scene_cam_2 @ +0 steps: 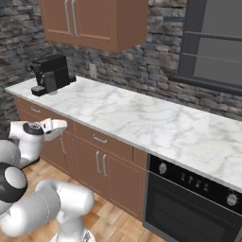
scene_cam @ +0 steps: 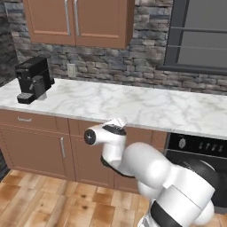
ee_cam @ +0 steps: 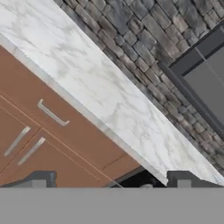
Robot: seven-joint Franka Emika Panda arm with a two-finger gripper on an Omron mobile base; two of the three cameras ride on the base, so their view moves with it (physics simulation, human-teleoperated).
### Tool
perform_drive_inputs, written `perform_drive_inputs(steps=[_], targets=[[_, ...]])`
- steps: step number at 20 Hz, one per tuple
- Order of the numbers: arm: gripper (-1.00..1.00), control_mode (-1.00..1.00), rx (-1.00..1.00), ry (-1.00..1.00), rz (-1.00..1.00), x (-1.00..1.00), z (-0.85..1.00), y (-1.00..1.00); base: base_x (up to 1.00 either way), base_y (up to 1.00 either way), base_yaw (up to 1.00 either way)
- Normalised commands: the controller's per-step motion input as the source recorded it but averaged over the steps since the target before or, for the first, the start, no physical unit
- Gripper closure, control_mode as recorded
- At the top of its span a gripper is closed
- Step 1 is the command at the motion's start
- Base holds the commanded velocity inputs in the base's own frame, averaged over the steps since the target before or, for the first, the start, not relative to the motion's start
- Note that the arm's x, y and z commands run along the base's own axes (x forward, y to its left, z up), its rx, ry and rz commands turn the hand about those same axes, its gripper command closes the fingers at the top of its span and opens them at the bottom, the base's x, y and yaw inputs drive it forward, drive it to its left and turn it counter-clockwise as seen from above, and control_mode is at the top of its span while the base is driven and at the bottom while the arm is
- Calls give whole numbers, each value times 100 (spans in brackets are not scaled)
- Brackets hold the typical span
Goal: Take a straw from the drawer in front and place it inside the glass cup on the dining counter.
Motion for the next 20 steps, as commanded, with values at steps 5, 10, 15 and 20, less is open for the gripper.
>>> perform_drive_inputs(steps=[5, 10, 15, 20], targets=[[-100, -100, -29, -10, 0, 4, -70, 0, 0, 0, 0], [-100, -100, -23, 0, 0, 19, -46, -4, 0, 0, 0], [-100, -100, -20, 0, 0, 38, -30, 0, 0, 0, 0], [-100, -100, -20, 0, 0, 37, -33, 0, 0, 0, 0]])
